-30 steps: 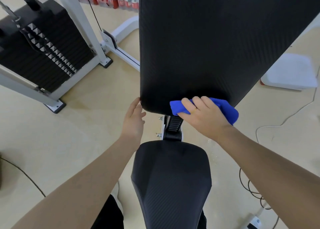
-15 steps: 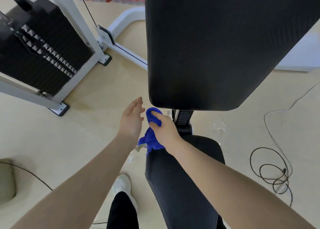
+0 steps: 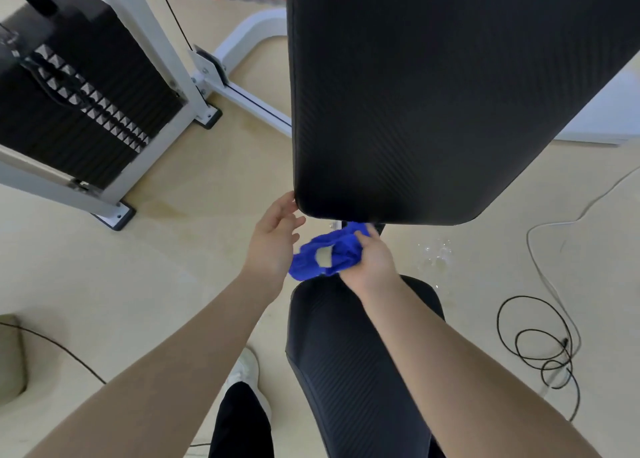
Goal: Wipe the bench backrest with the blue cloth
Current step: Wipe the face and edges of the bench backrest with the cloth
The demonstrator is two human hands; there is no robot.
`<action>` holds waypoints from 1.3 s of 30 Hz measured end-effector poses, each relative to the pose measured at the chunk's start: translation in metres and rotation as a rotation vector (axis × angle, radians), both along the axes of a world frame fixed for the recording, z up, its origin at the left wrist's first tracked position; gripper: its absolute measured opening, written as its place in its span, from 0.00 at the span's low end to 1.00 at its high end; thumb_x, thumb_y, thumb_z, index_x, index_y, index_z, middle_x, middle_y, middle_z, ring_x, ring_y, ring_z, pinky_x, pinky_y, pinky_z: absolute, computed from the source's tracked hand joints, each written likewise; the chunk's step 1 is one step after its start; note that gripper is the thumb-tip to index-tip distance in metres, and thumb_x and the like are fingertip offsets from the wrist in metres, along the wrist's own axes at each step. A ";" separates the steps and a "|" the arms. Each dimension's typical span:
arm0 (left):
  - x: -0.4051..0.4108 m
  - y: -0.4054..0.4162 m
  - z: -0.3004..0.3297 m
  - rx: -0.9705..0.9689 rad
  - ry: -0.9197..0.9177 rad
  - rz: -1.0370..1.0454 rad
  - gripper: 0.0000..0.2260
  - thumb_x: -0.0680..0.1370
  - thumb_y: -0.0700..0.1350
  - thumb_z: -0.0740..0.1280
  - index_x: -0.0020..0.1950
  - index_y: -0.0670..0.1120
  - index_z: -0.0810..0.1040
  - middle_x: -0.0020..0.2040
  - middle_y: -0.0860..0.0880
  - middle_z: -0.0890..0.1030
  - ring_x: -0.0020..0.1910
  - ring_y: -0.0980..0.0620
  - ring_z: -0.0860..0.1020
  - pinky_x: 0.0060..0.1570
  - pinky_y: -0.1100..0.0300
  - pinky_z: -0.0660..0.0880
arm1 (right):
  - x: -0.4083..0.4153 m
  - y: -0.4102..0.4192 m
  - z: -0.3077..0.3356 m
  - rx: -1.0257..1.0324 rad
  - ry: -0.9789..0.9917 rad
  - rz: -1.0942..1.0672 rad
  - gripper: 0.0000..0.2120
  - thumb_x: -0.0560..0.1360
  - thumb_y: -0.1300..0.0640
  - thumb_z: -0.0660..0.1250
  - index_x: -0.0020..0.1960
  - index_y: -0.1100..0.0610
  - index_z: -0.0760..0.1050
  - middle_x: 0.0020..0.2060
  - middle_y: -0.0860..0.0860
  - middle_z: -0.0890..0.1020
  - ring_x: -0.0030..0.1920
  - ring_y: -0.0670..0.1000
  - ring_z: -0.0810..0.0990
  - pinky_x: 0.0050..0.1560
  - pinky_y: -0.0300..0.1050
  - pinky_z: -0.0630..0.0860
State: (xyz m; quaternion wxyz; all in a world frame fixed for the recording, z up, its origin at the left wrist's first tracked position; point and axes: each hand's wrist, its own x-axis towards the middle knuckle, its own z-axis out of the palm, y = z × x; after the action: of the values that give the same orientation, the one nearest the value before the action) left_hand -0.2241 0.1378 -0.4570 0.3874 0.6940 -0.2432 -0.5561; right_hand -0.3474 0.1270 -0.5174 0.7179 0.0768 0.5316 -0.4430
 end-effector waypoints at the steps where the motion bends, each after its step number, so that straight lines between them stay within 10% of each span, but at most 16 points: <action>1: -0.002 -0.002 0.000 0.000 -0.004 0.014 0.17 0.80 0.37 0.53 0.60 0.54 0.72 0.58 0.54 0.77 0.55 0.53 0.75 0.53 0.60 0.69 | -0.015 -0.004 -0.001 -0.008 0.082 -0.001 0.12 0.81 0.65 0.52 0.58 0.58 0.71 0.43 0.55 0.76 0.42 0.54 0.77 0.58 0.53 0.72; 4: -0.003 -0.004 -0.002 0.002 -0.013 0.036 0.17 0.79 0.37 0.53 0.61 0.53 0.73 0.58 0.52 0.78 0.55 0.53 0.76 0.53 0.60 0.69 | -0.042 -0.007 -0.007 -0.013 0.095 -0.050 0.13 0.80 0.67 0.51 0.49 0.56 0.73 0.44 0.56 0.76 0.42 0.54 0.76 0.54 0.50 0.73; 13: -0.006 0.006 -0.004 0.034 0.021 0.027 0.20 0.80 0.34 0.52 0.67 0.51 0.69 0.56 0.53 0.76 0.48 0.55 0.80 0.41 0.68 0.78 | 0.021 -0.017 -0.007 0.034 -0.055 0.011 0.20 0.79 0.66 0.52 0.68 0.56 0.67 0.61 0.59 0.75 0.55 0.61 0.75 0.52 0.52 0.73; 20: -0.038 0.009 -0.005 0.140 -0.014 0.017 0.24 0.79 0.38 0.56 0.74 0.49 0.57 0.60 0.49 0.73 0.47 0.49 0.78 0.51 0.57 0.72 | -0.076 -0.028 0.002 0.120 0.037 -0.210 0.13 0.77 0.65 0.55 0.46 0.56 0.77 0.43 0.52 0.80 0.40 0.54 0.79 0.46 0.47 0.75; 23: -0.059 0.006 -0.008 0.171 -0.024 0.023 0.25 0.79 0.37 0.56 0.75 0.47 0.55 0.58 0.49 0.73 0.46 0.49 0.78 0.51 0.57 0.72 | -0.114 -0.025 0.007 0.113 0.059 -0.160 0.08 0.78 0.58 0.57 0.45 0.52 0.74 0.39 0.50 0.77 0.32 0.50 0.77 0.29 0.36 0.74; 32: -0.075 -0.009 0.011 0.430 -0.313 -0.253 0.14 0.75 0.41 0.58 0.60 0.39 0.69 0.51 0.45 0.74 0.54 0.43 0.77 0.48 0.55 0.72 | -0.151 -0.046 0.087 -0.196 0.695 0.082 0.24 0.73 0.75 0.49 0.50 0.52 0.76 0.36 0.49 0.76 0.33 0.51 0.70 0.27 0.35 0.69; 35: -0.089 -0.024 0.047 0.273 -0.373 -0.386 0.07 0.74 0.39 0.58 0.36 0.47 0.69 0.39 0.47 0.73 0.44 0.45 0.76 0.40 0.58 0.68 | -0.159 -0.073 0.138 -0.329 0.772 0.118 0.25 0.74 0.74 0.51 0.59 0.54 0.76 0.52 0.51 0.78 0.43 0.50 0.76 0.38 0.35 0.74; 39: -0.118 -0.044 0.104 -0.021 -0.486 -0.576 0.11 0.76 0.42 0.59 0.56 0.46 0.76 0.43 0.48 0.81 0.40 0.48 0.79 0.42 0.56 0.77 | -0.170 -0.084 0.172 -0.460 0.728 0.135 0.23 0.76 0.71 0.54 0.59 0.48 0.74 0.52 0.48 0.78 0.45 0.49 0.78 0.42 0.38 0.76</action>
State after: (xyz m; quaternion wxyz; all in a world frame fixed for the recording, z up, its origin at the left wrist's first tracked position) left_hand -0.3424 0.0942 -0.3527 0.1534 0.7048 -0.5189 -0.4587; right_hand -0.5173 0.0428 -0.3451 0.5094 -0.2812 0.6413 -0.5002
